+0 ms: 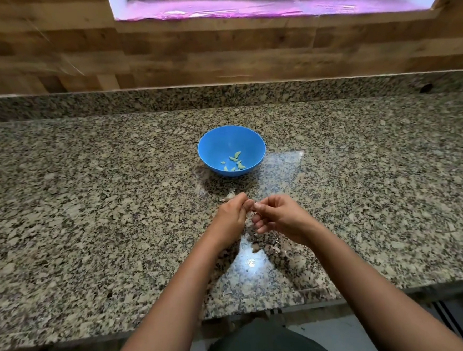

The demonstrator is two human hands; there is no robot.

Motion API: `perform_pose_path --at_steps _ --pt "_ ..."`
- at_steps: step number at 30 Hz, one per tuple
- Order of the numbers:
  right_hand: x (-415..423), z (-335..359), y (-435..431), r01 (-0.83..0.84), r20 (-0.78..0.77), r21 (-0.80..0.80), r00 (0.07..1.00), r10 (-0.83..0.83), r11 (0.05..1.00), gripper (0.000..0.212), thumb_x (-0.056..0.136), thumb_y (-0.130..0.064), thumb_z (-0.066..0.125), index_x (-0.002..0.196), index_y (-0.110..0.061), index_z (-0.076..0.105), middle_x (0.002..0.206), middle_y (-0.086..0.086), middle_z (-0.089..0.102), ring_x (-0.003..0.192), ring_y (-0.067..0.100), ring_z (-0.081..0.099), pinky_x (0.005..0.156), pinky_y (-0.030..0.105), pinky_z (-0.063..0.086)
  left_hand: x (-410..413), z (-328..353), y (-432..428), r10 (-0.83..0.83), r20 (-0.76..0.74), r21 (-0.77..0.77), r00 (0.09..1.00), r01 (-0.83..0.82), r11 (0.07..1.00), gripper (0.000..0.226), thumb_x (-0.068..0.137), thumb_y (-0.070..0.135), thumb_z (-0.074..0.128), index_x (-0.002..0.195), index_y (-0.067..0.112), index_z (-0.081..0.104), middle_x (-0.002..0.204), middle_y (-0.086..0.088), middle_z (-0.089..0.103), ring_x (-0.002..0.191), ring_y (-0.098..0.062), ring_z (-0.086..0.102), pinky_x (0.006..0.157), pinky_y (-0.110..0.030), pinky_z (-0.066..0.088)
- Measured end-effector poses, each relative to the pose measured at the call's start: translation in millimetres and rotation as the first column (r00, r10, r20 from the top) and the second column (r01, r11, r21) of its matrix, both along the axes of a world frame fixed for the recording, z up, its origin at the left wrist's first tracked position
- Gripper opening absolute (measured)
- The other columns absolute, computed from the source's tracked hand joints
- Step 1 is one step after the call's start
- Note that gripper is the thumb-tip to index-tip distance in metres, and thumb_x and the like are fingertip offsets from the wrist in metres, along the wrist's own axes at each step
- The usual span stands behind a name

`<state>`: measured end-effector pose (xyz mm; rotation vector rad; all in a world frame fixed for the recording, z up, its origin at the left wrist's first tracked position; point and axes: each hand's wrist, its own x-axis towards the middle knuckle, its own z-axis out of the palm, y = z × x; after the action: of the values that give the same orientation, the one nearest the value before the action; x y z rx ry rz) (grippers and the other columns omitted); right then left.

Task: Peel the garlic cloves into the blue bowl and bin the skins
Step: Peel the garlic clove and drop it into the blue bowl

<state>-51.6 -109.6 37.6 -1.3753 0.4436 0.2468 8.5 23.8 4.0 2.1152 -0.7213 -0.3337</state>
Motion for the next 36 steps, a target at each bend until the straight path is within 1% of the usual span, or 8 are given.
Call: perform_pose_path --at_steps 7,12,18,22,26,30,32,36 --pt "3.7 1.5 12.1 0.049 0.066 -0.278 0.997 -0.032 0.959 0.011 0.096 -0.009 0.049 0.086 -0.006 0.051 0.068 0.005 0.056 0.052 0.011 0.050 0.049 0.026 0.046 -1.1 1.6 -5.7 0.009 -0.326 -0.211 0.945 -0.082 0.974 0.026 0.101 0.031 0.038 0.080 0.020 0.051 0.063 0.003 0.048 0.047 -0.009 0.041 0.048 -0.029 0.036" --pt "1.5 -7.7 20.7 0.095 0.185 -0.753 0.980 0.070 0.651 0.009 0.095 -0.006 0.047 0.087 -0.007 0.051 0.071 0.001 0.054 0.057 0.010 0.047 0.050 0.023 0.043 -1.3 7.0 -11.3 0.015 -0.534 -0.272 0.845 -0.188 0.944 0.025 0.101 0.025 0.038 0.088 0.011 0.054 0.072 -0.005 0.050 0.040 -0.006 0.036 0.036 -0.022 0.032" --pt "1.7 -3.0 16.0 0.131 -0.030 -0.016 0.991 -0.132 0.991 0.019 0.096 -0.009 0.048 0.077 -0.007 0.050 0.057 0.001 0.049 0.046 0.008 0.043 0.043 0.020 0.036 -3.5 -4.1 -5.8 0.052 -0.338 -0.193 0.940 -0.123 0.973 0.018 0.099 0.027 0.044 0.090 0.017 0.057 0.074 0.002 0.052 0.054 -0.009 0.043 0.051 -0.026 0.037" --pt "3.1 -7.9 18.0 0.131 0.086 -0.342 0.990 -0.108 0.931 0.014 0.096 -0.010 0.049 0.082 -0.007 0.048 0.066 0.004 0.051 0.054 0.013 0.046 0.050 0.029 0.042 -1.0 2.3 -13.0 0.094 -0.430 -0.219 0.898 -0.204 0.954 0.027 0.100 0.025 0.041 0.083 0.011 0.056 0.067 -0.002 0.046 0.050 -0.011 0.037 0.044 -0.023 0.031" --pt "1.5 -13.0 20.4 0.111 0.194 -0.777 0.979 0.068 0.619 0.010 0.094 -0.003 0.045 0.086 -0.004 0.050 0.071 0.003 0.051 0.059 0.011 0.045 0.051 0.023 0.040 -4.8 7.5 -20.0 0.111 -0.642 -0.188 0.759 -0.296 0.936 0.030 0.101 0.028 0.038 0.089 0.009 0.059 0.067 -0.003 0.046 0.041 -0.006 0.034 0.036 -0.018 0.028" --pt "3.2 -8.8 12.6 0.080 -0.024 -0.224 0.996 -0.087 0.971 0.018 0.096 -0.008 0.047 0.079 -0.007 0.050 0.064 0.004 0.051 0.050 0.011 0.044 0.042 0.020 0.037 -9.1 -1.2 -12.8 0.145 -0.278 -0.102 0.950 -0.179 0.978 0.021 0.099 0.019 0.043 0.092 0.007 0.059 0.072 -0.002 0.054 0.056 -0.014 0.044 0.054 -0.027 0.036" --pt "2.8 -8.5 12.6 0.128 -0.074 -0.110 0.988 -0.136 0.986 0.021 0.096 -0.011 0.049 0.076 -0.008 0.051 0.061 0.003 0.051 0.047 0.010 0.044 0.042 0.020 0.037 -8.2 -2.2 -13.1 0.162 -0.164 -0.064 0.973 -0.174 0.983 0.020 0.098 0.017 0.045 0.088 0.006 0.059 0.074 -0.002 0.055 0.064 -0.017 0.048 0.060 -0.028 0.038" --pt "0.9 -15.8 22.3 0.103 0.094 -0.731 0.994 -0.050 0.674 0.013 0.096 -0.010 0.047 0.084 -0.009 0.051 0.076 0.005 0.057 0.058 0.009 0.047 0.047 0.017 0.035 -7.4 -5.2 -21.5 0.313 -0.215 -0.008 0.925 -0.322 0.947 0.029 0.098 0.024 0.045 0.086 0.004 0.062 0.078 -0.010 0.058 0.073 -0.022 0.049 0.060 -0.030 0.035"
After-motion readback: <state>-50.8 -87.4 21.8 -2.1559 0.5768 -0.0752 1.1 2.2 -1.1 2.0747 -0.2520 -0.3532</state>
